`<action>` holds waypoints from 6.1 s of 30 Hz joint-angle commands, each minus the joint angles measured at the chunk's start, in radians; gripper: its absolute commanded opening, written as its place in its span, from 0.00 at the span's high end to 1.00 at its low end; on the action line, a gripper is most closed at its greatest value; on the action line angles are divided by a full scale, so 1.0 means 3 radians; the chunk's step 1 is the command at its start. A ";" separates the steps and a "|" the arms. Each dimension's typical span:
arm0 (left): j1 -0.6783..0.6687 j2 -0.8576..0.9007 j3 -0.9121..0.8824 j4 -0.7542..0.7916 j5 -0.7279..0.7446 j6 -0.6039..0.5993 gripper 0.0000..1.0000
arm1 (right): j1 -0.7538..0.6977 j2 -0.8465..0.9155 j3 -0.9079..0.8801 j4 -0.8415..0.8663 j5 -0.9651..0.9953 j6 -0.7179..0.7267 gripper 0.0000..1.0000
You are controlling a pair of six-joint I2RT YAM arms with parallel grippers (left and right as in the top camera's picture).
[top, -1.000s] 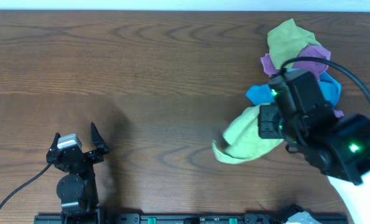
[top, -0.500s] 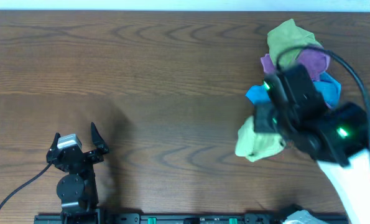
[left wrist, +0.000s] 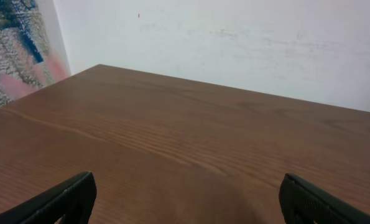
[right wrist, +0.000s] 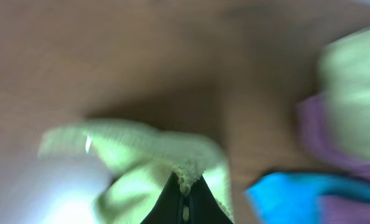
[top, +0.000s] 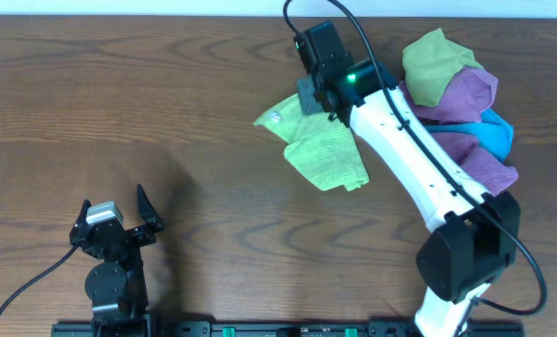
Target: Fold the cloth
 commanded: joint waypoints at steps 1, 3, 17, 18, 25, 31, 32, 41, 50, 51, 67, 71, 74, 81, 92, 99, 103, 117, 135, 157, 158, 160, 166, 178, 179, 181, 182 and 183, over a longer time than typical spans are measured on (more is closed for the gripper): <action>0.0014 0.0000 -0.0058 -0.0149 -0.0117 0.0060 0.05 | -0.0148 -0.0090 0.0253 0.0211 0.1073 -0.0305 0.98; 0.0014 0.0000 -0.0060 -0.0149 -0.0117 0.0060 0.04 | -0.0244 -0.0090 0.0262 0.0430 0.1254 -0.0470 0.98; 0.0014 0.0000 -0.0060 -0.0149 -0.0117 0.0060 0.04 | 0.0292 -0.0090 0.0262 -0.0102 -0.1690 -0.1514 0.99; 0.0014 0.0000 -0.0060 -0.0149 -0.0117 0.0060 0.05 | 0.0389 -0.0090 0.0262 -0.0254 -0.1761 -0.1661 0.98; 0.0014 0.0000 -0.0060 -0.0149 -0.0117 0.0060 0.04 | 0.0509 -0.0090 0.0258 -0.0799 -0.0973 -0.1659 0.01; 0.0014 0.0000 -0.0060 -0.0149 -0.0117 0.0060 0.04 | -0.0023 -0.0032 -0.0034 -0.0640 -0.0926 -0.0963 0.01; 0.0014 0.0000 -0.0060 -0.0149 -0.0117 0.0060 0.05 | -0.0106 0.0013 -0.0100 -0.0554 -0.1017 -0.0958 0.01; 0.0014 0.0000 -0.0060 -0.0149 -0.0117 0.0060 0.05 | -0.0320 0.0643 -0.0187 0.0085 -0.1249 -0.1152 0.18; 0.0014 0.0000 -0.0058 -0.0149 -0.0117 0.0060 0.05 | -0.0413 0.1033 -0.0187 0.0354 -0.1334 -0.1169 0.39; 0.0014 0.0000 -0.0060 -0.0149 -0.0117 0.0060 0.05 | -0.0423 0.1044 -0.0187 0.0364 -0.1359 -0.1169 0.46; 0.0014 0.0000 -0.0060 -0.0149 -0.0117 0.0060 0.05 | -0.0491 0.1294 -0.0187 0.0820 -0.1371 -0.1105 0.99; 0.0014 0.0000 -0.0060 -0.0149 -0.0117 0.0060 0.05 | -0.0511 0.1326 -0.0187 0.1008 -0.1371 -0.1104 0.99; 0.0014 0.0000 -0.0060 -0.0149 -0.0117 0.0060 0.05 | -0.0521 0.1335 -0.0187 0.1237 -0.1371 -0.1017 0.99; 0.0014 0.0000 -0.0060 -0.0149 -0.0117 0.0060 0.05 | -0.0523 0.1338 -0.0183 0.1575 -0.1375 -0.0813 0.98; 0.0014 0.0000 -0.0060 -0.0149 -0.0117 0.0060 0.05 | -0.0537 0.0852 0.0045 0.0172 -0.1274 -0.0805 0.67; 0.0014 0.0000 -0.0060 -0.0149 -0.0117 0.0060 0.05 | -0.0753 0.0825 0.0015 0.0161 -0.1316 -0.0857 0.42; 0.0014 0.0000 -0.0060 -0.0149 -0.0117 0.0060 0.04 | -0.0884 0.0904 0.0000 0.0258 -0.1587 -0.0965 0.37; 0.0014 0.0000 -0.0058 -0.0149 -0.0117 0.0060 0.05 | -0.1036 0.1197 -0.0131 0.0258 -0.2641 -0.1432 0.38; 0.0014 0.0000 -0.0060 -0.0149 -0.0117 0.0060 0.05 | -0.1146 0.1279 -0.0131 0.0235 -0.2988 -0.1432 0.53; 0.0014 0.0000 -0.0060 -0.0149 -0.0117 0.0060 0.05 | -0.0964 0.1033 0.0650 -0.0266 -0.3491 -0.0827 0.98; 0.0014 0.0000 -0.0060 -0.0149 -0.0117 0.0060 0.05 | -0.0922 0.1011 0.0740 -0.0317 -0.3431 -0.0783 0.99; 0.0014 0.0000 -0.0060 -0.0149 -0.0117 0.0060 0.04 | -0.0809 0.0970 0.0975 -0.0478 -0.3272 -0.0752 0.99; 0.0014 0.0000 -0.0060 -0.0149 -0.0117 0.0060 0.04 | -0.0448 0.0961 0.1670 -0.1006 -0.2850 -0.0730 0.98; 0.0014 0.0000 -0.0058 -0.0149 -0.0117 0.0060 0.05 | 0.0042 0.0961 0.2664 -0.1802 -0.2626 -0.0725 0.99; 0.0014 0.0000 -0.0060 -0.0149 -0.0117 0.0060 0.05 | 0.0097 0.0961 0.2692 -0.1829 -0.2574 -0.0730 0.99; 0.0014 0.0000 -0.0060 -0.0149 -0.0117 0.0060 0.05 | 0.0212 0.0961 0.2698 -0.1882 -0.2445 -0.0730 0.98; 0.0014 0.0000 -0.0060 -0.0149 -0.0117 0.0060 0.05 | 0.0254 0.0961 0.2698 -0.1907 -0.2403 -0.0730 0.98; 0.0014 0.0000 -0.0060 -0.0149 -0.0117 0.0060 0.05 | 0.0289 0.0961 0.2698 -0.1924 -0.2399 -0.0730 0.98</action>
